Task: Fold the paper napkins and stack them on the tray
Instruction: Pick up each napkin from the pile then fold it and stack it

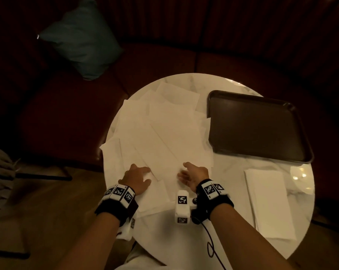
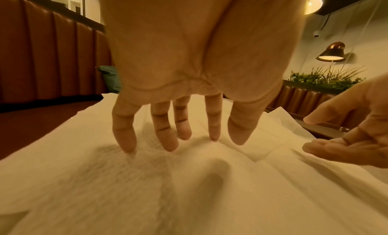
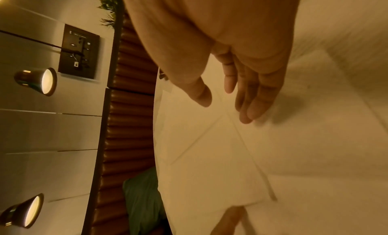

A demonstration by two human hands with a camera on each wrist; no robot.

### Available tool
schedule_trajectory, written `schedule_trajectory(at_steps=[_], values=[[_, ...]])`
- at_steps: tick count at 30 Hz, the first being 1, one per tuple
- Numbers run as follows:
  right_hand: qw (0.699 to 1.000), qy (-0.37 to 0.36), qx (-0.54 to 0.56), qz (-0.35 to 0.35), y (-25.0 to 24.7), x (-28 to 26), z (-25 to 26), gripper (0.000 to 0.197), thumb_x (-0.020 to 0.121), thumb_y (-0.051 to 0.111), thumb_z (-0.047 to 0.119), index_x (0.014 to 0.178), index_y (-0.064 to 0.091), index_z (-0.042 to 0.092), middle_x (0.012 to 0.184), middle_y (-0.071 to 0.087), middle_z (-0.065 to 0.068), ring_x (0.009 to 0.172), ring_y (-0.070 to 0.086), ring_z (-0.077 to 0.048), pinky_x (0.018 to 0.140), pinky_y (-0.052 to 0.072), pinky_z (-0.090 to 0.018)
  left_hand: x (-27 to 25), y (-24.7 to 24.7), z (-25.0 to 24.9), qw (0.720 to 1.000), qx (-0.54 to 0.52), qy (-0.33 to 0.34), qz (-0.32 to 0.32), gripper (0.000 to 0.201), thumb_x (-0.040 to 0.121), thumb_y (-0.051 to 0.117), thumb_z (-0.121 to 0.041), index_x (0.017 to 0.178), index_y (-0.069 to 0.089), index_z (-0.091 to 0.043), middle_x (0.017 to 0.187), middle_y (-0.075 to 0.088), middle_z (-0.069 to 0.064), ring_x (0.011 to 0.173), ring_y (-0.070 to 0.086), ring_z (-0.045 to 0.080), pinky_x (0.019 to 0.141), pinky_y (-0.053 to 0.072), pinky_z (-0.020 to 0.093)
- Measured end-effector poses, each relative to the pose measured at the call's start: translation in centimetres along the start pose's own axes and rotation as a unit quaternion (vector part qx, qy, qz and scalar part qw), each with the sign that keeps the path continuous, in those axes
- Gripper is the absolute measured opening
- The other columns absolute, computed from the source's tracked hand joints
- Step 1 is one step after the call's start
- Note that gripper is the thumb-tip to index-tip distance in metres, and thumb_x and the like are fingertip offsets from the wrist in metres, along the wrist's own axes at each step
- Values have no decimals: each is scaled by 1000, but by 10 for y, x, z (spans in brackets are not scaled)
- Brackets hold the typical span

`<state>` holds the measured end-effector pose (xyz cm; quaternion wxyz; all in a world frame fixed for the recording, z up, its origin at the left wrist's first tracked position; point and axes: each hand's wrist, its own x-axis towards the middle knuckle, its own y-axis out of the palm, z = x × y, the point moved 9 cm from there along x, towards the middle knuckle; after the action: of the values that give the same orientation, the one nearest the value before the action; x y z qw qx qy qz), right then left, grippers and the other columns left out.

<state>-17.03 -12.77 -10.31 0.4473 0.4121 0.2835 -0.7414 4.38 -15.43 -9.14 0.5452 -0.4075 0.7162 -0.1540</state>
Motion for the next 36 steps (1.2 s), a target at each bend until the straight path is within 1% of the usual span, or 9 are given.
schedule_trajectory(at_steps=[8,15,19,22,26,29,31,33,36], values=[[999,4,9,-38,23,15,0,35,74,77,29,69,61,-2,40,59,-8,57,52,-25,65,44,-35,1,6,0,996,62,37,47,65,86,52,-43,138,15,-54,129,30,8,119,40,36,102,37,54],[991,-106,7,-79,19,2,32,20,72,65,24,67,55,7,71,57,-12,67,54,-27,66,50,-39,4,5,3,996,20,58,63,59,86,54,-39,139,28,-45,128,35,8,122,42,31,103,37,52],[971,-234,-26,-31,4,-41,70,10,73,56,19,63,55,15,72,56,-7,72,53,-23,65,43,-33,7,-42,-4,985,-126,71,-99,29,90,46,-14,115,60,-13,116,62,14,111,56,31,94,44,33],[970,-245,6,8,-26,-71,84,7,72,52,14,66,54,14,75,55,-8,76,53,-26,67,42,-32,2,-79,-2,922,-317,7,-221,29,91,48,-15,119,56,-11,115,61,16,107,57,31,87,41,30],[973,-206,59,83,-69,-90,86,21,72,49,17,88,62,11,89,61,-11,84,57,-30,77,46,-42,1,-48,-50,847,-530,-25,4,51,81,57,-56,115,56,-18,110,62,12,98,60,30,86,49,42],[975,-185,79,93,-105,-90,82,50,59,55,24,107,62,12,102,63,-14,94,56,-34,84,46,-49,-20,-24,-108,828,-531,42,174,75,59,72,-64,112,66,-11,113,66,16,106,62,33,94,48,44],[974,-201,71,78,-130,-93,85,53,52,58,27,101,63,11,96,64,-12,89,57,-32,79,46,-46,-32,-16,-137,797,-556,80,220,77,60,71,-60,113,65,-5,117,65,17,111,60,31,98,47,43],[969,-237,38,53,-154,-100,93,29,54,56,25,79,60,10,74,63,-4,74,56,-24,66,46,-35,-44,-10,-161,771,-580,101,242,64,64,63,-53,108,67,-6,112,68,14,107,63,27,94,50,39],[952,-302,-13,44,-182,-112,103,8,69,51,18,67,51,10,59,58,5,61,55,-13,54,44,-25,-63,-4,-198,814,-510,164,226,33,68,68,-30,95,70,-11,98,73,5,94,68,20,78,57,30]])
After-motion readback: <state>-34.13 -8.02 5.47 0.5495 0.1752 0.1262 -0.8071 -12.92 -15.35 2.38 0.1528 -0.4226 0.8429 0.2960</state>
